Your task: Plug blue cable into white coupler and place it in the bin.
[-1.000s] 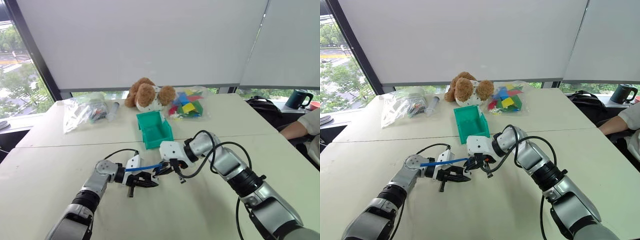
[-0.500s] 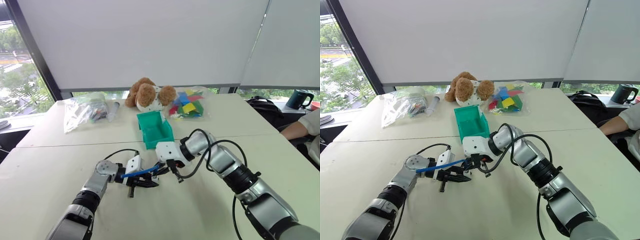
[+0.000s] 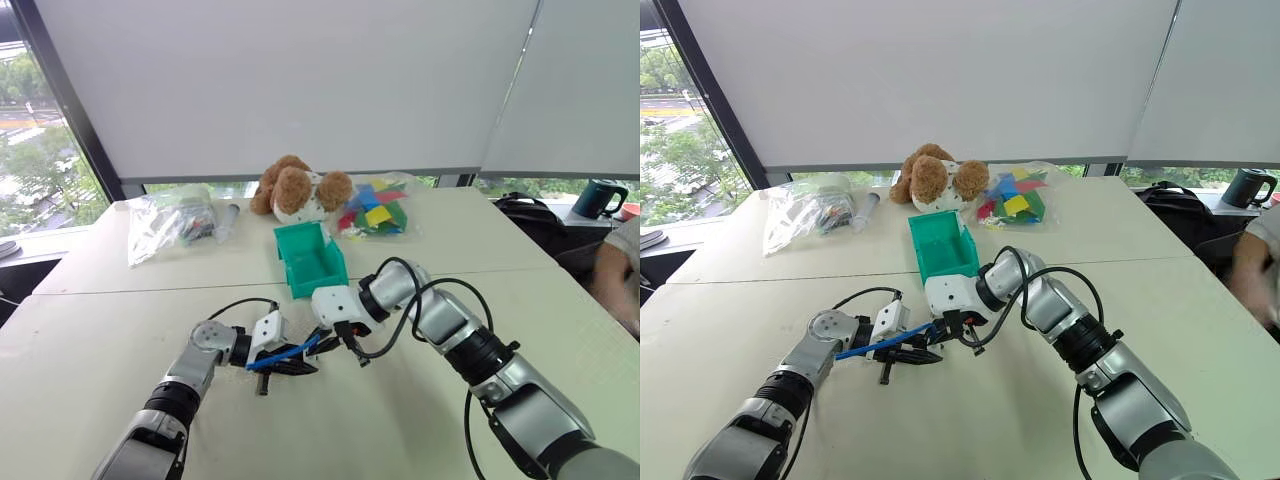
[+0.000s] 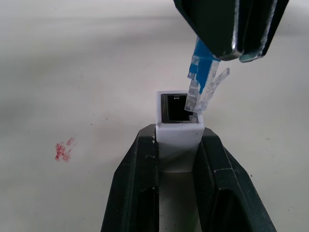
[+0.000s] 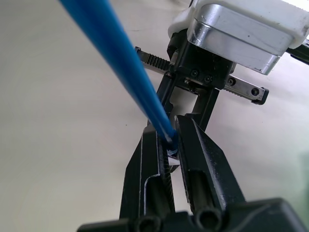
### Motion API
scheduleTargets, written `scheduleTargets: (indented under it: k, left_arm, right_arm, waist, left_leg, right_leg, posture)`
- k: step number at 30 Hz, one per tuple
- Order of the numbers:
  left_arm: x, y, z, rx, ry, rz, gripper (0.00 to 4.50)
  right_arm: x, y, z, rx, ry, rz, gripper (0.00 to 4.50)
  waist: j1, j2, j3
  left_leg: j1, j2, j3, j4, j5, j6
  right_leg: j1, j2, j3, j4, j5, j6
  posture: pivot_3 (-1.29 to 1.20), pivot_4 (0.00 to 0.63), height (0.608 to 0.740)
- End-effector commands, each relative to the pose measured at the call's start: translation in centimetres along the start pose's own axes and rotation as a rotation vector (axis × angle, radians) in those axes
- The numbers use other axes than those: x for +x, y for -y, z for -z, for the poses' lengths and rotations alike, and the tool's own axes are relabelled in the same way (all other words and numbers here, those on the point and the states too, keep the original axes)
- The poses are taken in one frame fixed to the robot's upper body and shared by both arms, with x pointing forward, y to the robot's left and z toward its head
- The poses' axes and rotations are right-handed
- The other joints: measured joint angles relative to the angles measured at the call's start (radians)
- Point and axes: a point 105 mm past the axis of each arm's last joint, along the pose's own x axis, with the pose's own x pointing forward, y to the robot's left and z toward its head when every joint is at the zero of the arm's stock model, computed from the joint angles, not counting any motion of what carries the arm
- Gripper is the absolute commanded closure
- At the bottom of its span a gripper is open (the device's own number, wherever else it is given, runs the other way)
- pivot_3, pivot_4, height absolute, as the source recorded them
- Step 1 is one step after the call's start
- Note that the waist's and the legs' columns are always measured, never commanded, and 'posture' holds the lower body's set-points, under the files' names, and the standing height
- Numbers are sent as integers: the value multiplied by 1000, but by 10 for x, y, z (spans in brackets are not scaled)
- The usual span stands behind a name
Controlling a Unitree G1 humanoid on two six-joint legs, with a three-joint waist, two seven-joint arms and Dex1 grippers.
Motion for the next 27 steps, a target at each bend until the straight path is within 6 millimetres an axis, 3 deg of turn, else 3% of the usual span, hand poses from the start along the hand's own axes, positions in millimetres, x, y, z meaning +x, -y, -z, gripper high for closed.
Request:
scheduleTargets:
  k: [1, 10, 27]
  left_arm:
    - [4, 4, 1, 4, -2, 14, 4151]
    - [3, 7, -1, 5, 5, 32, 4151]
    - [1, 8, -3, 42, -18, 75, 4151]
  right_arm:
    - [-1, 7, -7, -45, -6, -1, 4500]
    - [-1, 11, -6, -60, -13, -8, 4500]
    - [7, -8, 0, -85, -41, -188, 4500]
  waist:
    - [0, 0, 0]
    - [0, 0, 0]
    - [-1, 0, 0]
  left_leg:
    - [0, 0, 0, 0, 0, 0]
    - [0, 0, 0, 0, 0, 0]
    - [0, 0, 0, 0, 0, 0]
  right_leg:
    - [0, 0, 0, 0, 0, 0]
    - [0, 0, 0, 0, 0, 0]
    - [0, 0, 0, 0, 0, 0]
  posture:
    - [0, 150, 740]
    - [0, 150, 740]
    - [0, 150, 740]
